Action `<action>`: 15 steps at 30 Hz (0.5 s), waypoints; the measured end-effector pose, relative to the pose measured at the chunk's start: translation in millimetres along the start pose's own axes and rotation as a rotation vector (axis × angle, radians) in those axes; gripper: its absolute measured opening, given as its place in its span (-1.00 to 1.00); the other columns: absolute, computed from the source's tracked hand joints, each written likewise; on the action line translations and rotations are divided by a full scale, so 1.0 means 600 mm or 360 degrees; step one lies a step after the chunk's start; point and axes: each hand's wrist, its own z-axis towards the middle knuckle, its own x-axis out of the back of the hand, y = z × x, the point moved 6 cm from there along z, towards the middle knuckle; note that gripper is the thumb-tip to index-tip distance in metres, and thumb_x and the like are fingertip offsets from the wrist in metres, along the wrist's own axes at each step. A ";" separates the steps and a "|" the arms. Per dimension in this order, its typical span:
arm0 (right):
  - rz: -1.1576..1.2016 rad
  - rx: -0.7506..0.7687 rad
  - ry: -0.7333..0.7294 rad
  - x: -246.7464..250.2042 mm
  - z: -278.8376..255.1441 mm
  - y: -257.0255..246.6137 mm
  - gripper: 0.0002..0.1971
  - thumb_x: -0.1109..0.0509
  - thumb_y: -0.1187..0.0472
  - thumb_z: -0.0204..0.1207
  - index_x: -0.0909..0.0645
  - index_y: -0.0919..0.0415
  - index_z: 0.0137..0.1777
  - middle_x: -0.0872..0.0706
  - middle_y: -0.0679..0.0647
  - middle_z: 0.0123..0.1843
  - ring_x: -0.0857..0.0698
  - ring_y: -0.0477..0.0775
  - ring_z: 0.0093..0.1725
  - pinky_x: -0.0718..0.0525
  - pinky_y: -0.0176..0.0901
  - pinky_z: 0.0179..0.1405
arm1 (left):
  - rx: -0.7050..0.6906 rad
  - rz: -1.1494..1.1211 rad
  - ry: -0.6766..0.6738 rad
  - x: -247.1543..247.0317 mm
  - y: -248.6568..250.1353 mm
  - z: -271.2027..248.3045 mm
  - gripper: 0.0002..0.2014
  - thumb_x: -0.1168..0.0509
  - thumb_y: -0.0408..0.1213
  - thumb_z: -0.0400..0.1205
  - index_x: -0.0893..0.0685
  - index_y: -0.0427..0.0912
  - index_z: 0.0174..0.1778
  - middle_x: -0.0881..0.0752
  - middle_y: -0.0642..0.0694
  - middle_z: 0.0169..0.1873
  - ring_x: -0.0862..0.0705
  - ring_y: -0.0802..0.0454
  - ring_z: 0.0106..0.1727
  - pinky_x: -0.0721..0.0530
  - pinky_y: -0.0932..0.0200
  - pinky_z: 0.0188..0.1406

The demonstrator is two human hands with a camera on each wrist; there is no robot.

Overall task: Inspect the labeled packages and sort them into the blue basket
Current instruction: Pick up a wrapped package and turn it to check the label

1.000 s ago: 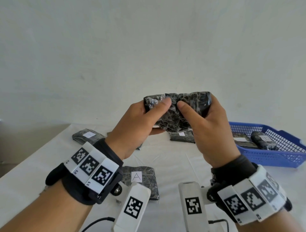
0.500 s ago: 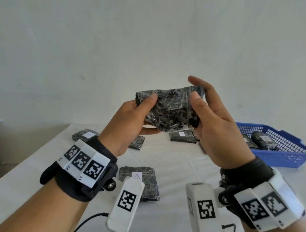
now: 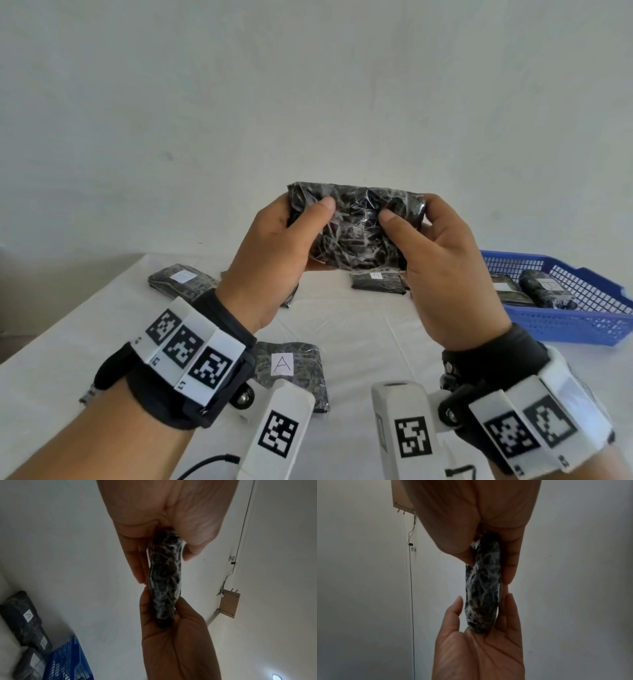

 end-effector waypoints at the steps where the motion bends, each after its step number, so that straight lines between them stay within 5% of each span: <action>1: 0.0005 -0.0022 0.0009 0.000 0.001 0.002 -0.87 -0.39 0.30 0.77 -0.66 0.32 0.24 -0.90 0.27 0.10 -0.87 0.35 0.17 -0.77 0.43 0.32 | 0.0033 -0.0003 0.0003 0.000 -0.002 0.001 -0.82 -0.27 -0.19 0.81 -0.80 -0.06 0.13 -0.89 -0.04 0.04 -0.86 -0.01 0.14 -0.79 -0.28 0.26; 5: 0.0070 -0.0177 -0.0022 -0.003 0.003 0.004 -0.69 -0.47 0.17 0.66 -0.68 0.39 0.26 -0.88 0.32 0.15 -0.87 0.34 0.18 -0.78 0.44 0.32 | -0.0066 0.0105 0.0079 0.000 0.001 0.001 -0.82 -0.32 -0.12 0.77 -0.80 -0.06 0.13 -0.89 -0.08 0.04 -0.86 -0.08 0.15 -0.76 -0.37 0.27; 10: -0.0070 -0.0072 0.0172 0.006 0.011 0.005 -0.80 -0.45 0.22 0.73 -0.66 0.40 0.17 -0.81 0.46 0.13 -0.83 0.51 0.13 -0.79 0.59 0.08 | -0.0050 0.0145 0.0032 -0.012 -0.006 -0.002 -0.82 -0.30 -0.14 0.80 -0.80 -0.08 0.12 -0.88 -0.12 0.03 -0.86 -0.08 0.11 -0.79 -0.38 0.19; 15: -0.0130 -0.0107 0.0150 -0.001 0.013 0.010 -0.49 -0.62 -0.06 0.44 -0.64 0.32 0.19 -0.85 0.32 0.11 -0.88 0.34 0.09 -0.86 0.45 0.06 | -0.0065 0.0186 0.0047 -0.009 -0.009 0.000 -0.83 -0.34 -0.20 0.79 -0.82 -0.12 0.15 -0.90 -0.12 -0.01 -0.89 -0.09 0.05 -0.85 -0.32 0.07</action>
